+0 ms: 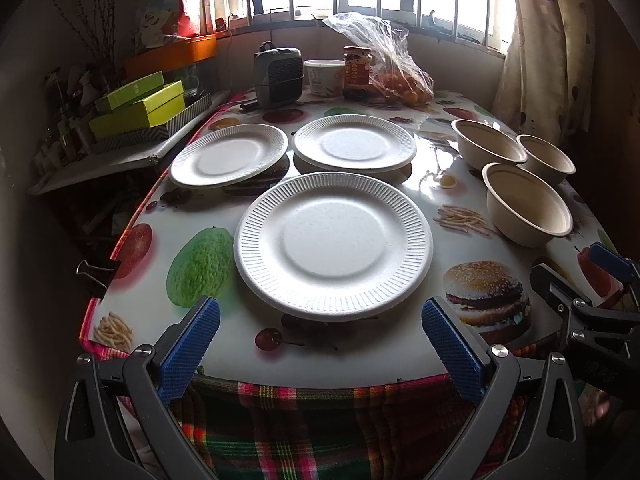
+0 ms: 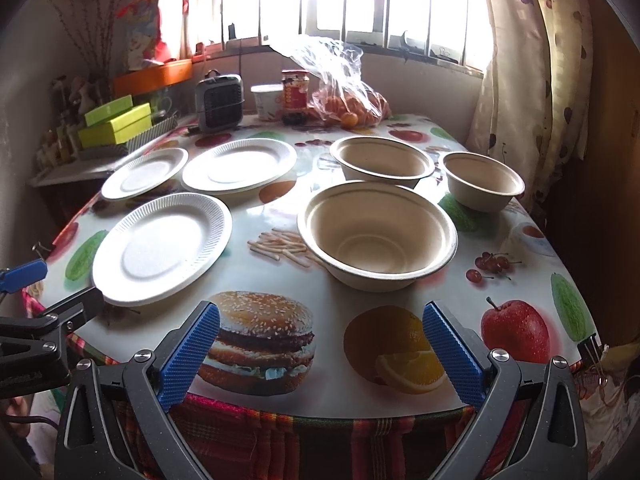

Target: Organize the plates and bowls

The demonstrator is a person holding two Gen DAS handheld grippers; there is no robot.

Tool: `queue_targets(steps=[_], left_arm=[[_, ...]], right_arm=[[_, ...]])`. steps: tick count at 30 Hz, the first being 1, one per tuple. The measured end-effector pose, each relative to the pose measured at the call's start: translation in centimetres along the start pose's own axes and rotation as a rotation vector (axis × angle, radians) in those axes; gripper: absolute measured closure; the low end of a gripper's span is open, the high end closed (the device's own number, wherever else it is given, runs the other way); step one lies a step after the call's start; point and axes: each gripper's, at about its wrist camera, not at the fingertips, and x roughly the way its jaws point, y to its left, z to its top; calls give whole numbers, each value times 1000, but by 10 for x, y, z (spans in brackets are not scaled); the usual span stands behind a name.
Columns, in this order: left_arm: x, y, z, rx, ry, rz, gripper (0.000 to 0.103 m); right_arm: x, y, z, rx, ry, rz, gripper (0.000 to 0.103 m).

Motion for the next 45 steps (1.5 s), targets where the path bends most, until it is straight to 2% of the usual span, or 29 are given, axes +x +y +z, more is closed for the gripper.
queue_targets(steps=[9, 16, 21, 25, 32, 36, 38, 40, 43, 45], left_arm=[[2, 21, 19, -20, -3, -5, 2], [6, 59, 42, -86, -1, 22, 2], [11, 95, 60, -142, -4, 48, 2], [18, 126, 76, -205, 0, 55, 2], [27, 165, 100, -242, -1, 99, 2], [33, 182, 116, -275, 12, 55, 2], [34, 188, 125, -267, 1, 67, 2], [37, 194, 135, -270, -2, 62, 2], [48, 205, 147, -289, 14, 53, 2], [57, 211, 152, -297, 15, 63, 2]], right_arm=[[-4, 14, 36, -38, -36, -22, 0], [7, 22, 76, 2, -15, 156, 0], [15, 44, 113, -104, -35, 182, 0], [27, 62, 141, -175, -33, 249, 0], [64, 97, 187, -235, 53, 338, 0], [82, 120, 213, -258, 84, 390, 0], [90, 129, 225, -250, 103, 436, 0], [101, 139, 238, -240, 115, 441, 0], [119, 157, 251, -273, 157, 496, 0], [138, 164, 259, -263, 191, 495, 0]])
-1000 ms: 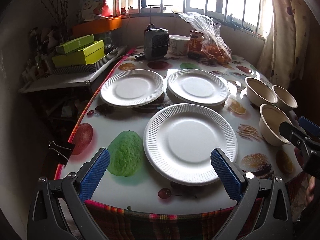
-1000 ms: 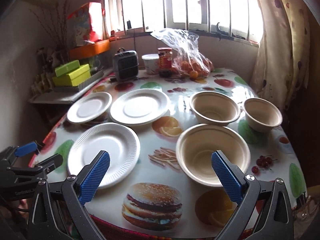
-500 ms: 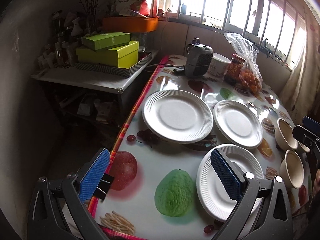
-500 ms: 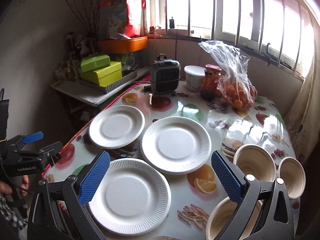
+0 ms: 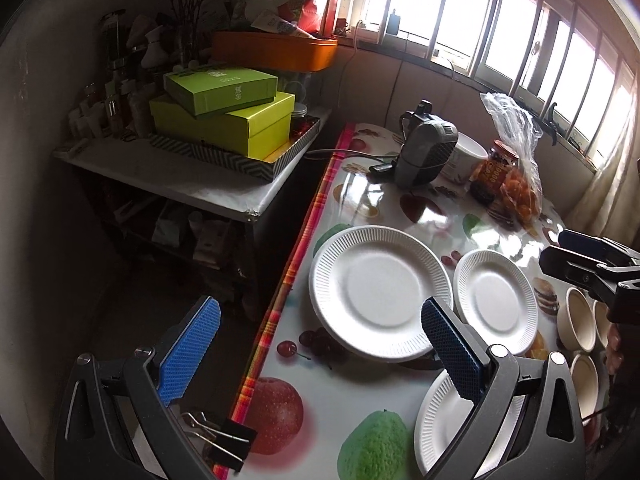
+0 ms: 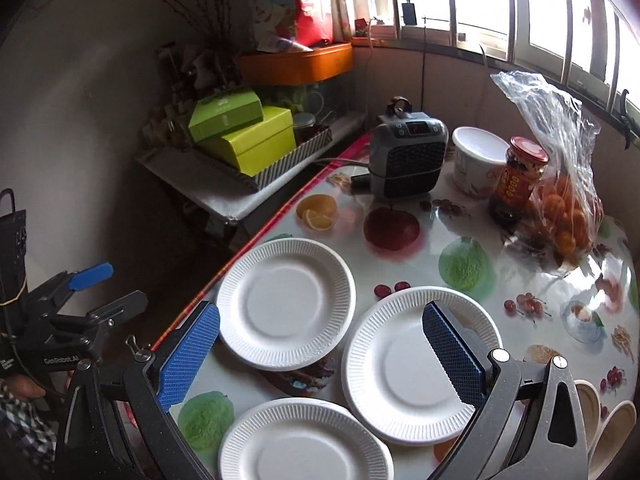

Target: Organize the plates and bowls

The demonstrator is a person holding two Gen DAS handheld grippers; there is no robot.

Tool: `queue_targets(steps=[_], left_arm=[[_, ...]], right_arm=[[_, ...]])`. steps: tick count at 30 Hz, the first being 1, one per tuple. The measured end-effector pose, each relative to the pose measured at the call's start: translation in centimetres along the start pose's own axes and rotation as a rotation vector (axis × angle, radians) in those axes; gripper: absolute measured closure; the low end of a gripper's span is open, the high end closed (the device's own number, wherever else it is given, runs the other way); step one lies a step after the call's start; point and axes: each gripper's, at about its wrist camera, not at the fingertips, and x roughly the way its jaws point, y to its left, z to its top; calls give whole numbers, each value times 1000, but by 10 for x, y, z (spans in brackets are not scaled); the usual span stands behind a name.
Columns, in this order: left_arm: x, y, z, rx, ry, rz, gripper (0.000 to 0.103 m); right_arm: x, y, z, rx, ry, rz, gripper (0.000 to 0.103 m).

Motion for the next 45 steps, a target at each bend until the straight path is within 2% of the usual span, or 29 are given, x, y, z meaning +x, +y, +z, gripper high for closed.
queue_targets(steps=[3, 6, 9, 15, 18, 23, 31, 32, 33, 34, 38, 40, 45], left_arm=[[18, 7, 3, -30, 30, -15, 3], [40, 12, 1, -58, 78, -27, 8], [62, 13, -3, -71, 130, -48, 13], [93, 16, -9, -114, 210, -97, 22], [102, 18, -9, -132, 235, -104, 27], [107, 18, -9, -120, 242, -88, 28], [116, 21, -10, -129, 267, -81, 32], [117, 22, -11, -133, 272, -83, 33], [118, 22, -11, -136, 275, -85, 41], [118, 22, -11, -136, 277, -91, 44], [123, 20, -12, -141, 288, -91, 45], [124, 19, -13, -143, 291, -97, 52], [126, 18, -13, -143, 299, -95, 61]], right_arm=[[30, -7, 8, -2, 46, -10, 1], [60, -15, 7, 12, 107, -12, 1], [86, -21, 5, 17, 147, -3, 7], [119, -28, 3, 21, 204, -1, 9], [133, -31, 2, 17, 233, 2, 16], [148, -39, 1, 34, 245, 0, 22], [162, -43, -3, 53, 273, 28, 37], [163, -43, -2, 53, 273, 34, 40], [164, -43, -2, 54, 274, 42, 44], [164, -43, -2, 54, 274, 47, 46], [167, -42, -3, 45, 285, 63, 55], [167, -41, -4, 43, 285, 67, 57], [168, -42, -6, 44, 290, 73, 67]])
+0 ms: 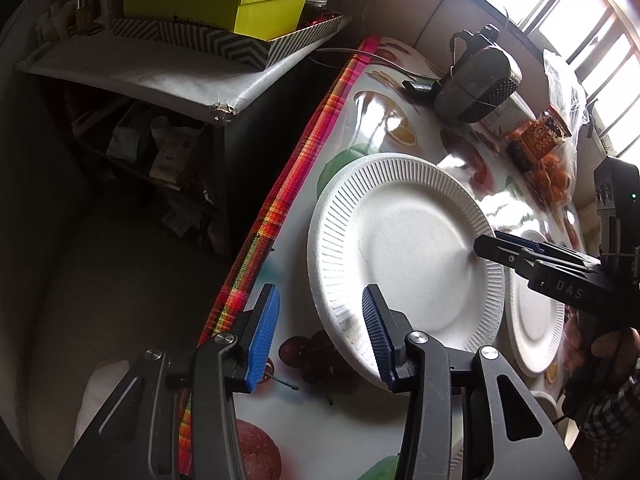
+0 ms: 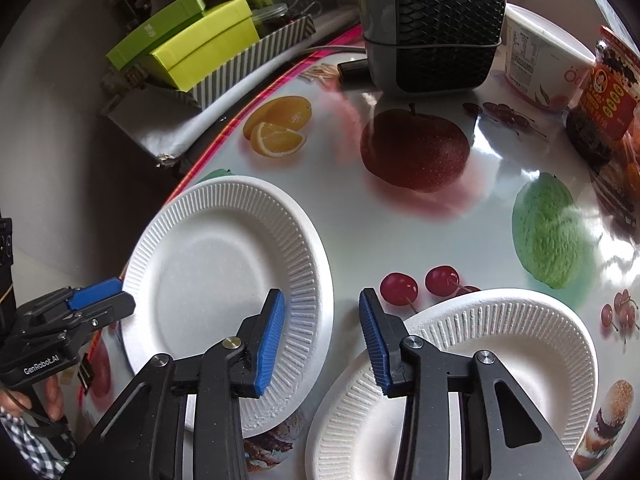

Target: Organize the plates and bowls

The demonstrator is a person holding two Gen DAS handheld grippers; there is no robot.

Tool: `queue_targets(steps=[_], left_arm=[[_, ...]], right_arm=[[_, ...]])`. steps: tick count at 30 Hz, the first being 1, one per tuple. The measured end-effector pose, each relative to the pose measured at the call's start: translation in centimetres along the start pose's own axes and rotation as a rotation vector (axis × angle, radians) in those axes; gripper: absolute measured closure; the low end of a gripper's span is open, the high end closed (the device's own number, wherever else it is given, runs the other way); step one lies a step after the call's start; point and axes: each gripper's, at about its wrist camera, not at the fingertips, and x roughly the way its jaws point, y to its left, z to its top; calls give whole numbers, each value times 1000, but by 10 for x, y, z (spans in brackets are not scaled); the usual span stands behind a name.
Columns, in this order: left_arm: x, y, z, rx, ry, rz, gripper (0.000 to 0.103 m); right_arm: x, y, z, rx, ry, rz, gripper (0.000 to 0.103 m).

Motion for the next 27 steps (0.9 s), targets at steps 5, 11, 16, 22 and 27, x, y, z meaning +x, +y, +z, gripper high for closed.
queue_targets(steps=[5, 11, 16, 22, 27], left_arm=[[1, -1, 1, 4, 1, -1, 69], [1, -4, 2, 10, -2, -2, 75], [1, -5, 2, 12, 1, -4, 79], [-1, -7, 2, 13, 0, -8, 79], [-5, -7, 2, 6, -6, -12, 79]], right_arm=[[1, 0, -1, 0, 9, 14, 73], [2, 1, -1, -5, 14, 18, 79], [0, 5, -1, -21, 9, 11, 80], [-2, 4, -1, -16, 7, 15, 80], [-3, 2, -1, 2, 9, 28, 80]])
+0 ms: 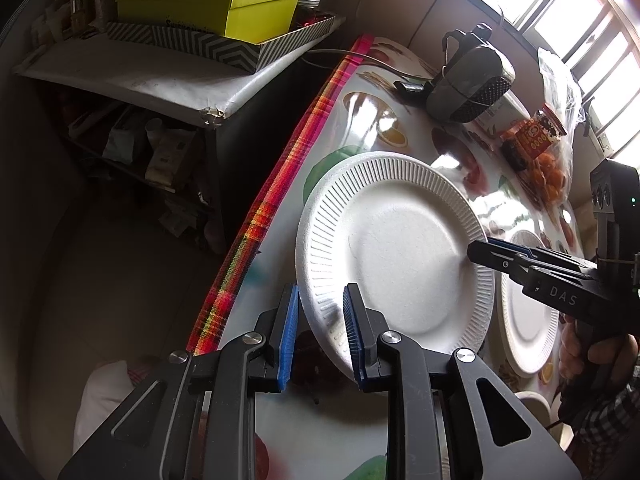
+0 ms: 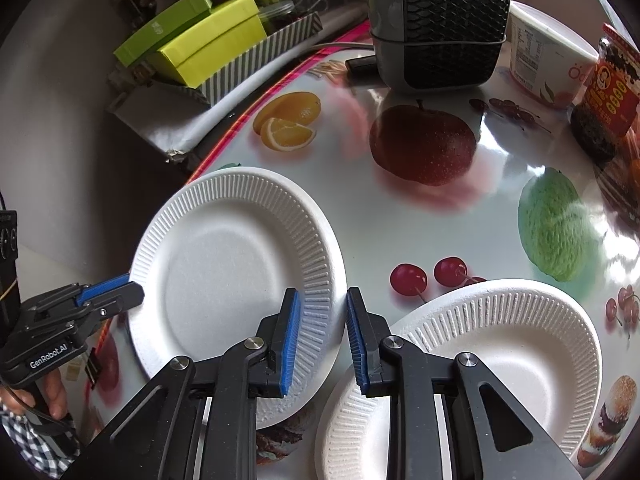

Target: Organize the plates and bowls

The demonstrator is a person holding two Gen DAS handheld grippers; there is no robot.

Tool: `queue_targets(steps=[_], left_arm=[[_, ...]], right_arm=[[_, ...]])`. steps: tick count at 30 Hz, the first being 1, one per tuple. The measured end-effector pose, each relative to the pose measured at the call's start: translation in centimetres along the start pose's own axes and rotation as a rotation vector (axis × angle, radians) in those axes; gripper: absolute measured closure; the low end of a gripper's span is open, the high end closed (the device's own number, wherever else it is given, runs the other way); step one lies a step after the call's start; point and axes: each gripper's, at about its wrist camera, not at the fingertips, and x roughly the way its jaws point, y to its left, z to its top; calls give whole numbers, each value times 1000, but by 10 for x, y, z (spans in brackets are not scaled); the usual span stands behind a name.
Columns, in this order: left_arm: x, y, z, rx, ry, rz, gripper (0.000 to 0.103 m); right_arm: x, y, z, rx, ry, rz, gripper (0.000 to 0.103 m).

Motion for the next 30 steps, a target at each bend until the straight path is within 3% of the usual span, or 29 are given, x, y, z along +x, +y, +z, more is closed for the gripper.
queue_targets(steps=[16, 30], left_arm=[[-39, -10, -2, 28, -56, -2, 79], [-70, -28, -28, 69, -83, -24, 79]], right_arm=[[-40, 12, -7, 1, -50, 24, 80], [-81, 19, -44, 2, -77, -5, 80]])
